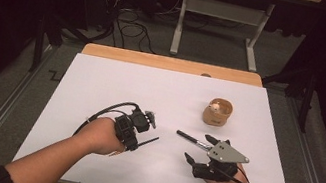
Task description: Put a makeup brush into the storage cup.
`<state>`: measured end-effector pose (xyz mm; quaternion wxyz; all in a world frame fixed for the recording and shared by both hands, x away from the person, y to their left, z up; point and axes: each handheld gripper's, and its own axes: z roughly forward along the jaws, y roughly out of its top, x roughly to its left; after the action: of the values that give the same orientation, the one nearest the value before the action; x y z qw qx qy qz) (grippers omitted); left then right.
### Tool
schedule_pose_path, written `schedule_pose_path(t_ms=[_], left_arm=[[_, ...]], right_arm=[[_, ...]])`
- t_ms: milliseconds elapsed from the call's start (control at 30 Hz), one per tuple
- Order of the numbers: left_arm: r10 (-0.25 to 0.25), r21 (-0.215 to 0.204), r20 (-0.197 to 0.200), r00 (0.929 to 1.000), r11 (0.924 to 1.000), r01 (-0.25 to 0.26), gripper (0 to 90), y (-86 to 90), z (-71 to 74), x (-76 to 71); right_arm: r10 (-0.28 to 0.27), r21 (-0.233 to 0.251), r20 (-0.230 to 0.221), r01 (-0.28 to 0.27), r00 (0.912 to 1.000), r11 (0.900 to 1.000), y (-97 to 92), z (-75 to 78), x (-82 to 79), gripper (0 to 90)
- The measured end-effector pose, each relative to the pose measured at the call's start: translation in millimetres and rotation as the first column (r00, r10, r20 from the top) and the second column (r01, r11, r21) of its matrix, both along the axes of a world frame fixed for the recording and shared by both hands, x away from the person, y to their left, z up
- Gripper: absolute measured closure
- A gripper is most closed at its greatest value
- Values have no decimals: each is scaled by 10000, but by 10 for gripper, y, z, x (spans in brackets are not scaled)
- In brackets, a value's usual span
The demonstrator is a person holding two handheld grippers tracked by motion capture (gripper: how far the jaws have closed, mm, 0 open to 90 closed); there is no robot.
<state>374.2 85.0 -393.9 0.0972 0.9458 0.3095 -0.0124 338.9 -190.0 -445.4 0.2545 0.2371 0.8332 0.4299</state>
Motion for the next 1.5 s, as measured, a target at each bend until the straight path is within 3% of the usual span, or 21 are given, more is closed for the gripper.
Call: schedule_pose_path(t_ms=[167, 333, 467, 667, 900, 1500], left_arm=[[-10, -15, -6, 10000, 10000, 10, 832, 5, 9, 0], [-18, -21, -5, 10000, 10000, 18, 832, 29, 36, -15], [24, -33, 50, 10000, 10000, -24, 832, 65, 76, -23], [42, -14, 51, 10000, 10000, -42, 832, 81, 98, -25], [-82, -35, -25, 10000, 10000, 82, 833, 49, 98, -30], [-364, 254, -270, 9990, 9990, 371, 832, -45, 57, -32]], right_arm=[[296, -491, -176, -304, 9994, 9983, 138, 15, 3, 179], [785, -910, 59, -777, 9969, 9928, 309, 37, 17, 202], [1017, -974, 278, -986, 9944, 9903, 388, 67, 14, 246], [1359, -1047, 243, -1327, 9904, 9856, 470, 86, 33, 311], [1741, -1476, 309, -1678, 9842, 9747, 541, 85, 40, 349], [2327, -1618, 458, -2226, 9715, 9614, 564, -10, -26, 417]])
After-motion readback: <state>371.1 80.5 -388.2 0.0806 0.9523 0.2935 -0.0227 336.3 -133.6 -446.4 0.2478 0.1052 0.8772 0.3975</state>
